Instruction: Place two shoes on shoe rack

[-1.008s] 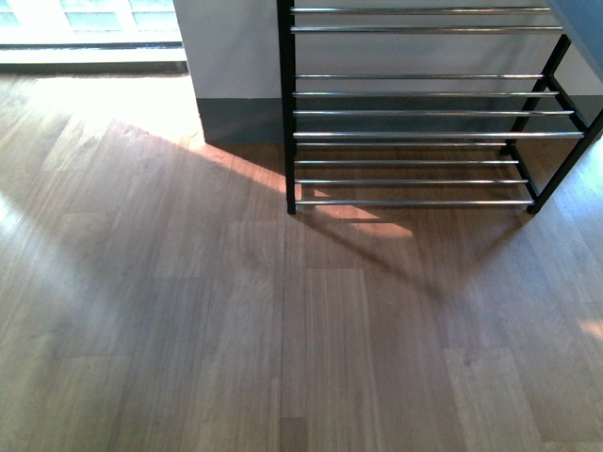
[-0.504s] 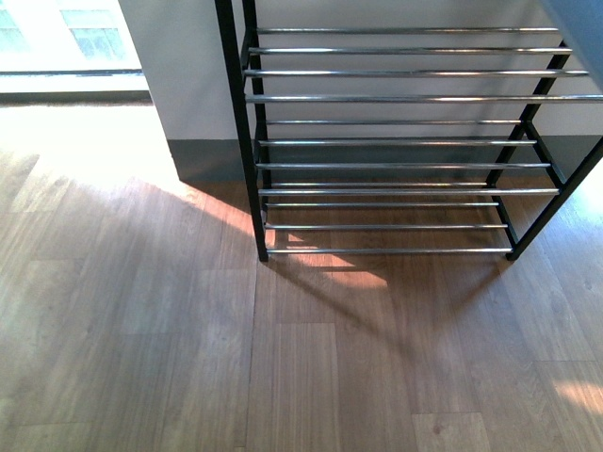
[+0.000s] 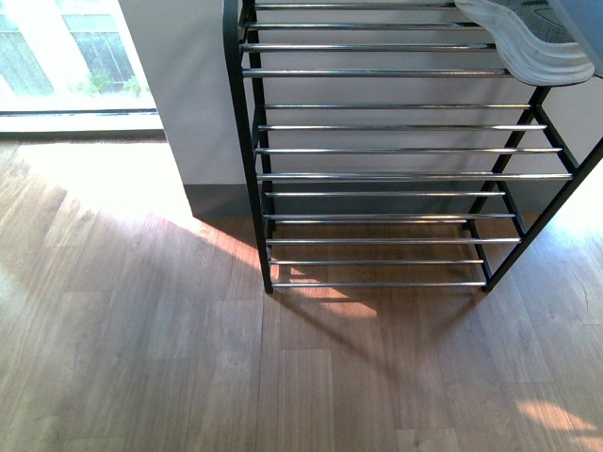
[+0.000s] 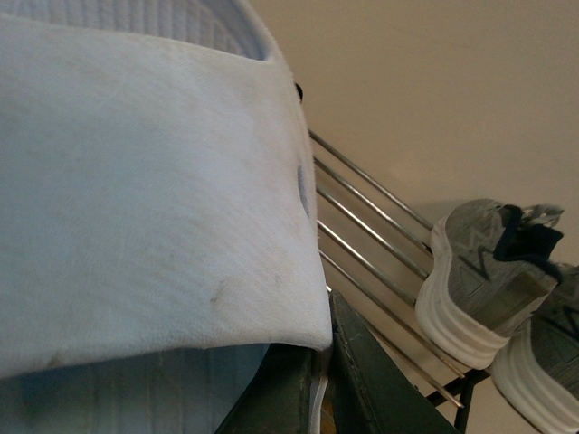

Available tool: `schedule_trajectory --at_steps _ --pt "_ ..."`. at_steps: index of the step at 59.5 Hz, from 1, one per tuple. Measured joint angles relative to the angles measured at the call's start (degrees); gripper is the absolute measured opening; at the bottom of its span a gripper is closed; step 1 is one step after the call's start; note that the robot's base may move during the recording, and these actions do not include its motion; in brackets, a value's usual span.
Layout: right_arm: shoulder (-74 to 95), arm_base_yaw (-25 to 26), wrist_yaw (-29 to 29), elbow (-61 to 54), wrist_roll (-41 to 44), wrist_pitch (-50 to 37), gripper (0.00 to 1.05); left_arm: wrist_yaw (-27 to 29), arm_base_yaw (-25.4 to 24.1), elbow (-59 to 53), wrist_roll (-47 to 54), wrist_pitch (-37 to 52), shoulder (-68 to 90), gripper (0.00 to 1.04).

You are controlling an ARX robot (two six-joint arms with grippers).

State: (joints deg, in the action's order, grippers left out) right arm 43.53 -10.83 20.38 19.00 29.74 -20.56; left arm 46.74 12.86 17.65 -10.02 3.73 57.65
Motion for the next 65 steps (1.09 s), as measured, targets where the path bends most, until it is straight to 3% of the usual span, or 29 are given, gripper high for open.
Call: schedule_trajectory --at_steps 31,34,39,48,65 --pt "0.04 0.00 0.00 0.00 0.00 0.00 0.01 -0.02 0.00 -0.02 0.02 0.00 -0.04 0.02" --pt "1.81 -0.87 -0.81 1.33 -4.37 2.62 0.01 -0.02 0.00 -0.02 0.02 0.00 -0.04 0.02" --pt "10.01 -4.11 -5.73 7.13 -11.19 0.22 0.01 -0.04 0.00 -0.02 0.02 0.00 -0.04 0.02" --pt "27.69 -7.87 -10.45 21.44 -15.02 -2.21 0.01 0.02 0.00 -0.02 0.02 0.00 -0.04 0.02" --pt "55.65 -9.97 -17.97 47.43 -14.03 4.37 0.01 0.00 0.00 -0.02 0.02 0.00 -0.04 0.02"
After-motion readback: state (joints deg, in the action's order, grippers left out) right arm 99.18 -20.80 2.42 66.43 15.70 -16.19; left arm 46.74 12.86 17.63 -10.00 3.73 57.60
